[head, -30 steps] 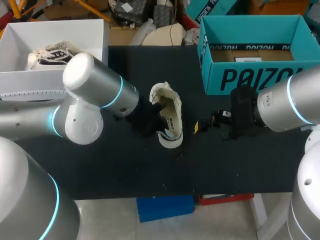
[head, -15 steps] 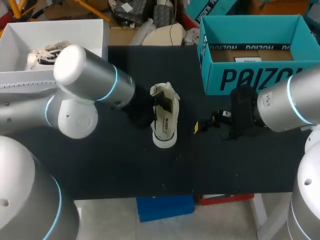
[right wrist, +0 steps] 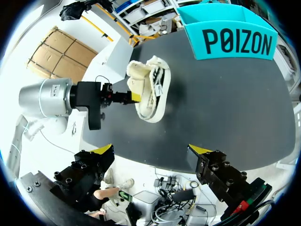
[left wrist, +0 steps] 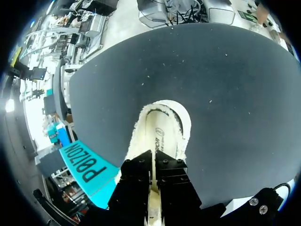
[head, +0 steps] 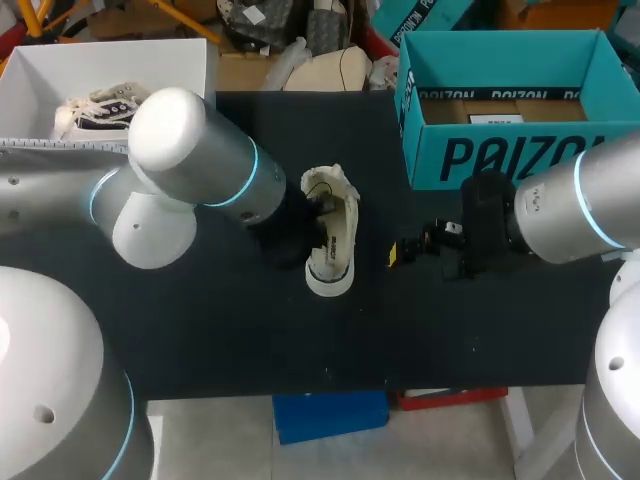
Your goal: Take the shoe out of the shoebox, open the shoe tongue, remove and reinsert the insole, then place the shoe into the shoebox
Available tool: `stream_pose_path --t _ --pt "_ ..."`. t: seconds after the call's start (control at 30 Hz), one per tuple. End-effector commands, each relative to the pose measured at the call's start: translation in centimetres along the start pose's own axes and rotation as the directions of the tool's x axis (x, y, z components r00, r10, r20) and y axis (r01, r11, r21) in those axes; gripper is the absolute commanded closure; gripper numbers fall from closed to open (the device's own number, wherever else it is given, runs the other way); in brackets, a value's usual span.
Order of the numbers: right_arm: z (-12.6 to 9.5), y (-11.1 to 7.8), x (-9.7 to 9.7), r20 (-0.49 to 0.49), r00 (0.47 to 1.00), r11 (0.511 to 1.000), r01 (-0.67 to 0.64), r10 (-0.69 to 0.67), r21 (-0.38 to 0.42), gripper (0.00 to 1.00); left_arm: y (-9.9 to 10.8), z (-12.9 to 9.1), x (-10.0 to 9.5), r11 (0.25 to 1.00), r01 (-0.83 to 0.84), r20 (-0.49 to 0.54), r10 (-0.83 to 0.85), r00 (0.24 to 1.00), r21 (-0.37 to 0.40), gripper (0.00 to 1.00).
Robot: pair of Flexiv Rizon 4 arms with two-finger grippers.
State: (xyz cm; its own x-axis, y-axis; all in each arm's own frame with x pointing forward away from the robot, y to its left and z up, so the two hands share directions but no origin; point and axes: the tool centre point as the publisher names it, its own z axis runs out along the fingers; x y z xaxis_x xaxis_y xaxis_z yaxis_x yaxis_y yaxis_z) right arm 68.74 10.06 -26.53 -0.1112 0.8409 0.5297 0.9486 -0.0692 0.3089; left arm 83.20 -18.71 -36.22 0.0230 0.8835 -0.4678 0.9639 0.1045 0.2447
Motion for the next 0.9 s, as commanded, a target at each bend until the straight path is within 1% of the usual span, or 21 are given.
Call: stream_pose_path --t 0.03,0.13,0.23,0.33,0.47,0.53,0.63,0.77,0.9 --pt "0.1 0.0 0.1 0.001 1.0 1.0 0.0 0.0 0.0 0.0 -0.2 1.2 -0.3 1.0 -0.008 -0.075 0.009 0.997 0.005 1.0" --pt "0.1 0.0 0.1 0.001 1.0 1.0 0.0 0.0 0.0 0.0 -0.2 1.9 -0.1 0.999 -0.017 -0.087 0.019 0.996 0.027 1.0" --pt "0.1 0.0 0.1 0.001 1.0 1.0 0.0 0.0 0.0 0.0 0.3 2.5 0.3 0.999 -0.027 -0.106 0.029 0.994 0.024 1.0" --pt "0.1 0.0 0.1 0.001 1.0 1.0 0.0 0.0 0.0 0.0 0.4 3.2 0.7 0.999 -0.019 -0.133 0.026 0.991 0.049 1.0" --pt "0.1 0.0 0.1 0.001 1.0 1.0 0.0 0.0 0.0 0.0 0.1 4.5 1.5 0.996 -0.009 -0.169 0.025 0.985 0.093 1.0" --pt "0.1 0.0 0.1 0.001 1.0 1.0 0.0 0.0 0.0 0.0 -0.5 4.9 1.4 0.993 -0.002 -0.172 0.022 0.985 0.114 1.0" --pt "0.1 0.0 0.1 0.001 1.0 1.0 0.0 0.0 0.0 0.0 -0.7 5.8 1.6 0.99 0.003 -0.183 0.023 0.983 0.139 1.0" --pt "0.1 0.0 0.1 0.001 1.0 1.0 0.0 0.0 0.0 0.0 -1.1 6.4 1.6 0.987 0.002 -0.201 0.03 0.979 0.159 1.0" --pt "0.1 0.0 0.1 0.001 1.0 1.0 0.0 0.0 0.0 0.0 -1.4 6.6 1.7 0.986 0.003 -0.205 0.033 0.978 0.169 1.0"
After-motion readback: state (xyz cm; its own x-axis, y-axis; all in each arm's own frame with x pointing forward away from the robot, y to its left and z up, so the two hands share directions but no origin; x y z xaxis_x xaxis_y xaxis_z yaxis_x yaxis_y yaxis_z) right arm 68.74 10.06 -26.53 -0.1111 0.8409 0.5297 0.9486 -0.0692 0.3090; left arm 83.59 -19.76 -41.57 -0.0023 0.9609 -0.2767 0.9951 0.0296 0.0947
